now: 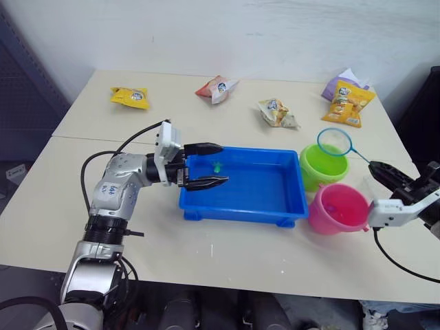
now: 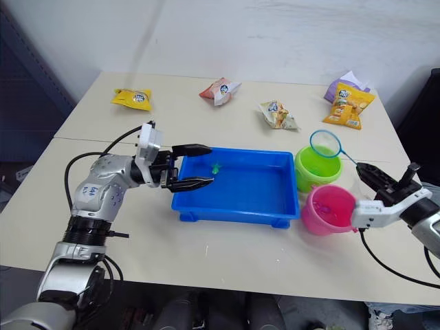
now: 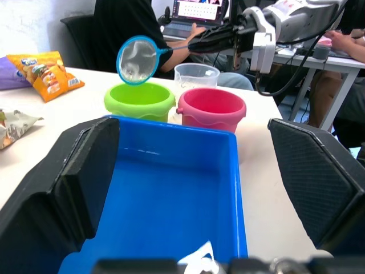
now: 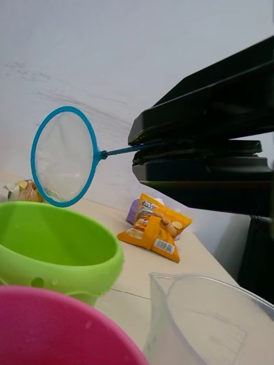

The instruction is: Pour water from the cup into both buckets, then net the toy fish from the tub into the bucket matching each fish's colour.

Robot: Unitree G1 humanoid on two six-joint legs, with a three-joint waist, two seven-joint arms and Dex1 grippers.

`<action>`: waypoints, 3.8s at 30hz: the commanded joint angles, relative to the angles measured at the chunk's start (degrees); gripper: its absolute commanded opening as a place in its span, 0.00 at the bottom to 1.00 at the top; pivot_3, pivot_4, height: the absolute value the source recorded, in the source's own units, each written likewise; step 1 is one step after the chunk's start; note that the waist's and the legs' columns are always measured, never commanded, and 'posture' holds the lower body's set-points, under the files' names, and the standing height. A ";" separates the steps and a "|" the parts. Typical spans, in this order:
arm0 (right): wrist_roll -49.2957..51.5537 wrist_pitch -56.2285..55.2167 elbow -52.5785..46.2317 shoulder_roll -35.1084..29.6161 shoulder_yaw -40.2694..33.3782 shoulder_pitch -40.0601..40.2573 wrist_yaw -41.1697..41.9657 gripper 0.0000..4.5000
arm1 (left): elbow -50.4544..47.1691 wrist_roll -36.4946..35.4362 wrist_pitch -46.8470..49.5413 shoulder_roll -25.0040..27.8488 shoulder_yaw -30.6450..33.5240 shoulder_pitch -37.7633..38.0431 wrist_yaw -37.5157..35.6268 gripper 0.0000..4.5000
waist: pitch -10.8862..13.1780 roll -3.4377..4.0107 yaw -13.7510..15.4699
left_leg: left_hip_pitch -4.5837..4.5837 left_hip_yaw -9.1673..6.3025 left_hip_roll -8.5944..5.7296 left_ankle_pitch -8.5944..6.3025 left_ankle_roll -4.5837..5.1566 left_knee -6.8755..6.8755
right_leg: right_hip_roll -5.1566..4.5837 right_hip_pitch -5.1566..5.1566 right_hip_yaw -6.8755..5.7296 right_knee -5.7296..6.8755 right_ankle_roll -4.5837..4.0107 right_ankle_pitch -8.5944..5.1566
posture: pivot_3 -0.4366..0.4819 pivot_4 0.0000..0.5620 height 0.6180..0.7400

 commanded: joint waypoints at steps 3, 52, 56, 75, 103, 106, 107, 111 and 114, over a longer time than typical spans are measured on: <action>43.49 14.16 -14.61 5.04 2.41 -2.03 22.46 0.00 | -0.80 -1.02 -3.25 4.63 6.13 3.69 -0.13 1.00 | 0.00 0.00 -0.41 | 0.02 -0.06 0.03 0.00 0.00 0.00 | 0.00 0.04 -0.04 0.02 0.00 0.00 | 0.48 0.27 0.98; 52.82 70.84 -20.68 29.69 27.15 -33.16 40.90 0.00 | -6.52 -0.58 1.22 19.43 10.50 12.95 2.36 1.00 | 0.00 -0.03 -0.83 | -0.99 0.03 -0.03 -0.07 0.21 0.14 | -0.22 -1.07 -0.05 0.60 -0.07 0.03 | 0.48 0.27 0.98; 55.80 68.20 -28.12 27.84 20.62 -26.98 41.58 0.00 | -5.64 -0.54 0.30 18.03 9.24 10.72 1.67 1.00 | -0.01 -0.04 -0.78 | -1.00 -0.01 -0.06 -0.08 0.21 0.15 | -0.24 -1.04 -0.07 0.59 -0.07 0.03 | 0.48 0.27 0.98; 57.44 60.95 -38.23 18.14 -10.68 -1.00 42.97 0.00 | 0.57 0.58 -2.57 6.50 2.46 -0.61 -1.08 1.00 | -0.03 -0.07 -0.48 | -0.87 0.04 -0.08 -0.03 0.18 0.17 | -0.13 -0.94 -0.03 0.62 -0.06 0.04 | 0.48 0.27 0.98; 0.98 -4.23 6.42 -0.62 -2.61 -2.97 9.11 0.00 | 1.92 1.17 -3.81 2.78 1.21 0.12 -0.95 1.00 | -0.02 -0.07 -0.32 | -0.27 0.58 -0.05 0.03 0.10 0.10 | -0.09 -0.79 0.51 0.58 -0.04 0.04 | 0.48 0.27 0.98; -6.89 -7.38 5.48 -2.07 -3.51 -2.10 -0.16 0.00 | 1.79 1.13 -3.96 2.76 1.27 0.24 -1.16 1.00 | -0.02 -0.07 -0.46 | -0.26 0.62 -0.05 0.04 0.08 0.09 | -0.08 -0.80 0.57 0.60 -0.04 0.04 | 0.48 0.27 0.98; -8.56 -7.87 5.45 -2.80 -3.25 -1.85 -1.58 0.00 | 1.83 1.06 -4.29 2.65 1.31 0.26 -1.36 1.00 | -0.02 -0.07 -0.58 | -0.25 0.64 -0.04 0.04 0.08 0.09 | -0.08 -0.80 0.59 0.61 -0.04 0.03 | 0.48 0.27 0.98; -13.61 -7.50 5.96 -4.08 -2.08 -1.29 -7.30 0.00 | 2.43 0.99 -5.51 2.04 1.21 -0.12 -1.92 1.00 | -0.02 -0.07 -0.88 | -0.22 0.65 -0.03 0.06 0.03 0.08 | -0.05 -0.80 0.62 0.62 -0.04 0.03 | 0.48 0.27 0.98; -14.74 -7.62 7.98 -4.38 -0.44 -1.95 -9.69 0.00 | 3.22 1.25 -6.25 1.46 0.80 -0.77 -2.31 1.00 | -0.02 -0.07 -1.00 | -0.19 0.69 -0.02 0.08 0.01 0.08 | -0.02 -0.80 0.66 0.63 -0.05 0.03 | 0.48 0.27 0.98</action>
